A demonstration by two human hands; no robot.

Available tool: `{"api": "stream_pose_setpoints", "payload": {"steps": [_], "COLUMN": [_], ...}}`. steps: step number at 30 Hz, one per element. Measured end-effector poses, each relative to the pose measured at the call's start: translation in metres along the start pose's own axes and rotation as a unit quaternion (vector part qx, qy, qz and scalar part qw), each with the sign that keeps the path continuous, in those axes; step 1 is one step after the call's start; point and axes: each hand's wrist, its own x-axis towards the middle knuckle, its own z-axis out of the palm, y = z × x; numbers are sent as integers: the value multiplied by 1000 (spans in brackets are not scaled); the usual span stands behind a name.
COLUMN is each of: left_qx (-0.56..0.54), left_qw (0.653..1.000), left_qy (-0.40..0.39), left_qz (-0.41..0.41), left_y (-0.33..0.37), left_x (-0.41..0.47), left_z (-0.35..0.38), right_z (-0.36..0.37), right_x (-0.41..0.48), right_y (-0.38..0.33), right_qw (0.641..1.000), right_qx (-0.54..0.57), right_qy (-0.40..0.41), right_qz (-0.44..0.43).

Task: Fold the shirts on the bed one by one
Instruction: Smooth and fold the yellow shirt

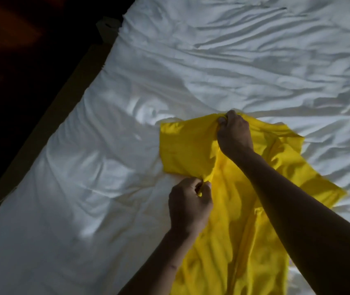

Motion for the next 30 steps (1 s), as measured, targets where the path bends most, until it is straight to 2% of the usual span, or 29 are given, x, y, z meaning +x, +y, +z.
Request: {"api": "stream_pose_setpoints", "payload": {"steps": [5,9,16,21,25,27,30], "left_qx": [136,180,267,381,397,410,404], "left_qw": [988,978,955,915,903,897,898], "left_qy": [-62,-91,-102,-132,-162,-165,-150], "left_qz": [30,60,72,28,15,23,82], "left_y": [7,0,-31,-51,-66,-74,-83], "left_x": [-34,-53,-109,-152,-182,-197,-221], "left_z": [44,43,-12,-61,-98,-113,-127], "right_z": [-10,-13,15,27,20,20,25], "right_x": [-10,-55,-187,-232,-256,-279,-322], "right_y": [44,59,60,40,23,13,4], "right_qw": [998,992,966,968,962,961,952], "right_qx": [6,49,94,62,66,72,101], "right_qy": [-25,-20,-103,-111,-113,-128,-150], "right_qz": [62,111,218,215,239,233,247]}}
